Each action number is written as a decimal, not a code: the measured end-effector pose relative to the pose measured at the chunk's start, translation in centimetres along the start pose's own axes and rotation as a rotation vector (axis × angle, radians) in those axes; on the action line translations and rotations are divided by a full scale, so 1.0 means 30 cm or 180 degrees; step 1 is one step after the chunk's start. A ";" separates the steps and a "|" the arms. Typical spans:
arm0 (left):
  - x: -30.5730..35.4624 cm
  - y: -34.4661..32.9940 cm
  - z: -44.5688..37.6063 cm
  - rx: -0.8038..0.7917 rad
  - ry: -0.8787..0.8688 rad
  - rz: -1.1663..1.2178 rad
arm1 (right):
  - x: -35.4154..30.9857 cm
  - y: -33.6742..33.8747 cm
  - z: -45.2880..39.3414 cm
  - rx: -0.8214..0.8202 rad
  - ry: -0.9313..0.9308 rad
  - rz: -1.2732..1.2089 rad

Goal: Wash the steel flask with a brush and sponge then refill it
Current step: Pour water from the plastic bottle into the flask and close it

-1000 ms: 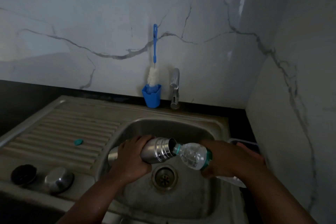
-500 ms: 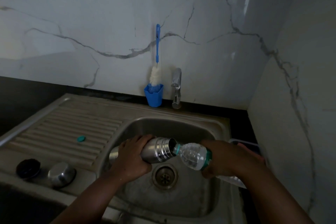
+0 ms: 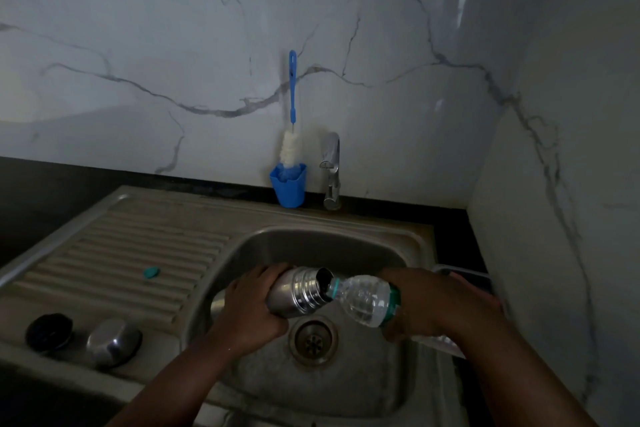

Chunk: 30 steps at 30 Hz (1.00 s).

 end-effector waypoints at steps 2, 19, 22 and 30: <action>0.001 -0.004 0.005 0.0063 -0.0026 0.0056 | 0.002 0.000 0.004 -0.0022 -0.0018 0.0032; -0.007 -0.024 0.005 -0.0171 0.0139 0.0028 | 0.014 -0.018 -0.002 -0.0084 -0.0129 -0.0048; 0.002 -0.019 0.011 -0.0182 0.0124 0.0033 | 0.019 -0.022 -0.007 -0.0075 -0.0133 -0.0045; -0.001 -0.013 0.040 -0.0077 0.0065 0.0149 | 0.006 -0.041 -0.014 -0.0101 -0.0092 0.0050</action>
Point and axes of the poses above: each hand's wrist, its own z-axis away from the middle knuckle, its own y-axis out of the back of the hand, x = y × z, the point moved 6 cm from there along -z, towards the middle knuckle, and after that the axes turned 5 degrees about -z, right-handed, at the moved point
